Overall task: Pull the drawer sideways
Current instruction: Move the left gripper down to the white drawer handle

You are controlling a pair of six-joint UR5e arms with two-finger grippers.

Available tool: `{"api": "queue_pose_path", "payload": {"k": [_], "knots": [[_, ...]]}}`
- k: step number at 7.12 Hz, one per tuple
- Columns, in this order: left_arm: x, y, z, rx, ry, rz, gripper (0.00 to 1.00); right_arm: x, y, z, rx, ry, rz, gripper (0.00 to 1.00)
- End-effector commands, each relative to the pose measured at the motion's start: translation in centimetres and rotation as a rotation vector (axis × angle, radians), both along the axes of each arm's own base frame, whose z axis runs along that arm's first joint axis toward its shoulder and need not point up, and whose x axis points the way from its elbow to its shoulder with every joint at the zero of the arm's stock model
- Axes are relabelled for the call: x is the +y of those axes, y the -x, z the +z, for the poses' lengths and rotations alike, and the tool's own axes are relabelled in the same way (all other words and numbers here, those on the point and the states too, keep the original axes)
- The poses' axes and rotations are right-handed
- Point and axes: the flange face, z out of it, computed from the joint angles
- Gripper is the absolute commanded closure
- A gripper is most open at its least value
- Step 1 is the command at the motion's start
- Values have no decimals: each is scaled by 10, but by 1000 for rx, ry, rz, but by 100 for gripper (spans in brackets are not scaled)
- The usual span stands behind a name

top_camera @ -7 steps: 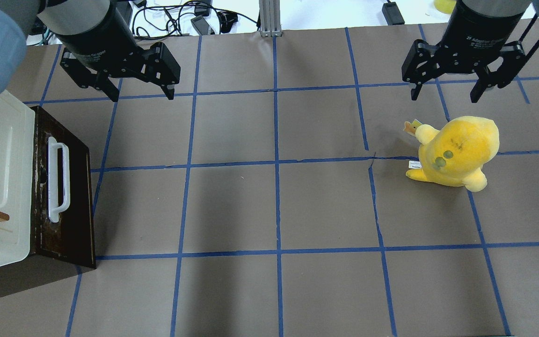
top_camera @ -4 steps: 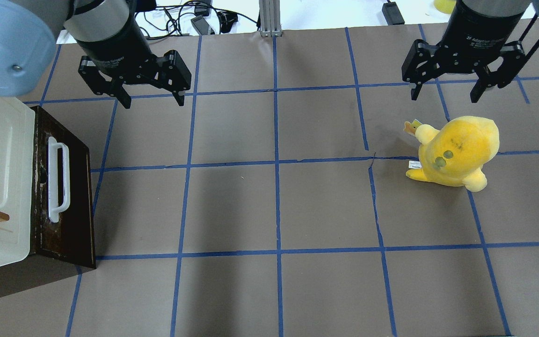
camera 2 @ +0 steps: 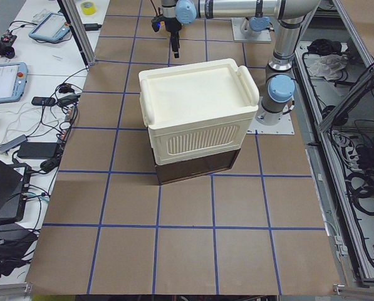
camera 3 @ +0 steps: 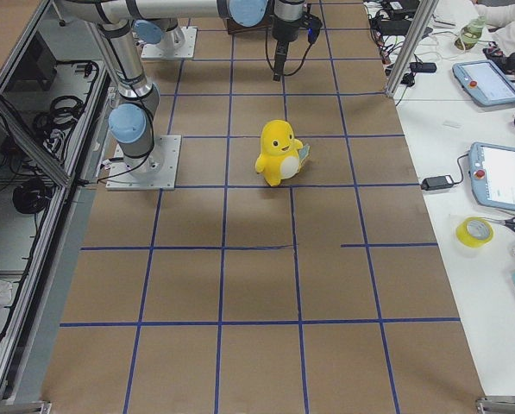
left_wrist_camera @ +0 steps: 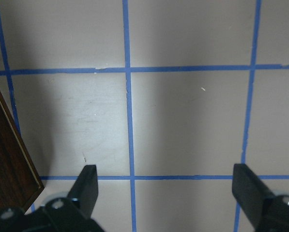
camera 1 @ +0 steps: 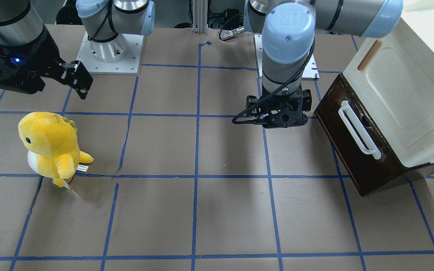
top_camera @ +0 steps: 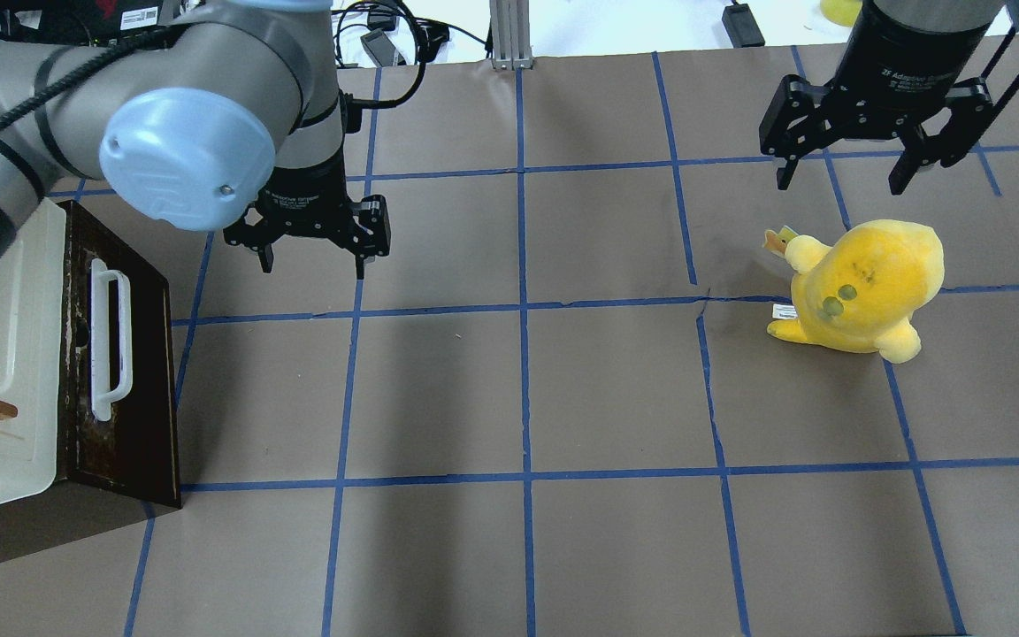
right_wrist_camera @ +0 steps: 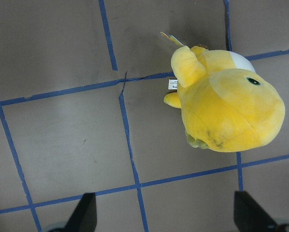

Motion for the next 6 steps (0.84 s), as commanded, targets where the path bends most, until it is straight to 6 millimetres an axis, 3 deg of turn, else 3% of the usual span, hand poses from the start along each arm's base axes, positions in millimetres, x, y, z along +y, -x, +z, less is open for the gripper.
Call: {"api": "queue_pose_path", "payload": {"k": [1, 2, 4, 6], "knots": [[9, -17, -54, -300, -64, -60, 0, 0, 0, 0, 0, 0, 0, 0], [10, -35, -62, -469, -72, -120, 0, 0, 0, 0, 0, 0, 0, 0], [25, -50, -97, -635, -112, -154, 0, 0, 0, 0, 0, 0, 0, 0], [24, -102, -130, -758, -169, -105, 0, 0, 0, 0, 0, 0, 0, 0]]}}
